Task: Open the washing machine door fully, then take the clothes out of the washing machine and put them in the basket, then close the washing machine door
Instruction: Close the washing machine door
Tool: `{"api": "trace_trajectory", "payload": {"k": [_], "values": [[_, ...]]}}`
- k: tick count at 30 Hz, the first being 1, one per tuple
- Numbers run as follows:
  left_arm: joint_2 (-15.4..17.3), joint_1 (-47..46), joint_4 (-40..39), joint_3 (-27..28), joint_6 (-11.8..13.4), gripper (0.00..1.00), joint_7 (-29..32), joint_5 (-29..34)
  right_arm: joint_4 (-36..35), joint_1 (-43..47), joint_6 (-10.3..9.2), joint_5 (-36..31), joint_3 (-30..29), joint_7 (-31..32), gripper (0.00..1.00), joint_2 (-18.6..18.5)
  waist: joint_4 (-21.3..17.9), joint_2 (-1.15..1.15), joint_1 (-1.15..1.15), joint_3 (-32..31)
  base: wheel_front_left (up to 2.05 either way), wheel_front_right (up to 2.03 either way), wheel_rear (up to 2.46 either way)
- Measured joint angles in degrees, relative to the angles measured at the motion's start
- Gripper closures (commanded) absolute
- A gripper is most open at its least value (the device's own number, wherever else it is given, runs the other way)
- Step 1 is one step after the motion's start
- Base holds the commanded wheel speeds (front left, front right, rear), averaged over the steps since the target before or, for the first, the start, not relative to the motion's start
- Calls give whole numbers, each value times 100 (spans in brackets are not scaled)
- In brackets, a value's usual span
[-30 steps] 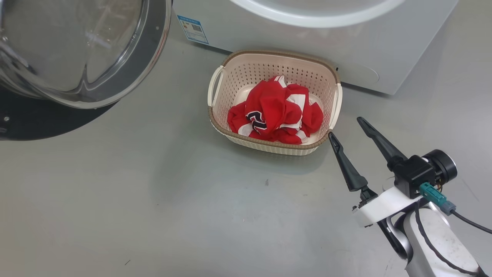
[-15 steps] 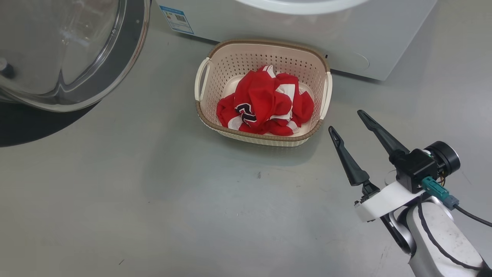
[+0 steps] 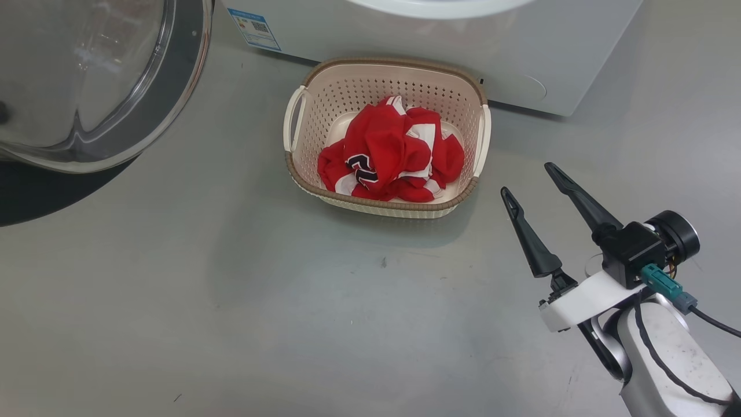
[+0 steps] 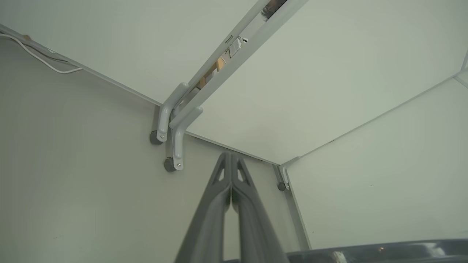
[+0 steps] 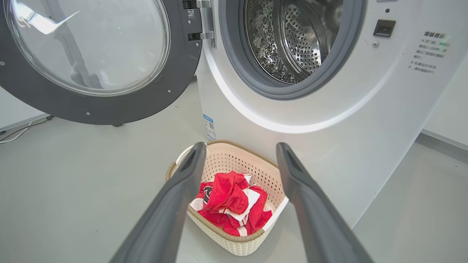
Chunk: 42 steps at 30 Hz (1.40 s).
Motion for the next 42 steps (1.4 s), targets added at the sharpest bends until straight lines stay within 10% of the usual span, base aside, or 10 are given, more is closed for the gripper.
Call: {"api": "trace_trajectory", "payload": {"k": [42], "values": [[182,-1130,1494,486,92,100,1483,-681,-38,-105,0,59,1,-1,0,-69,-117,0,0,124,0,0,0]]}}
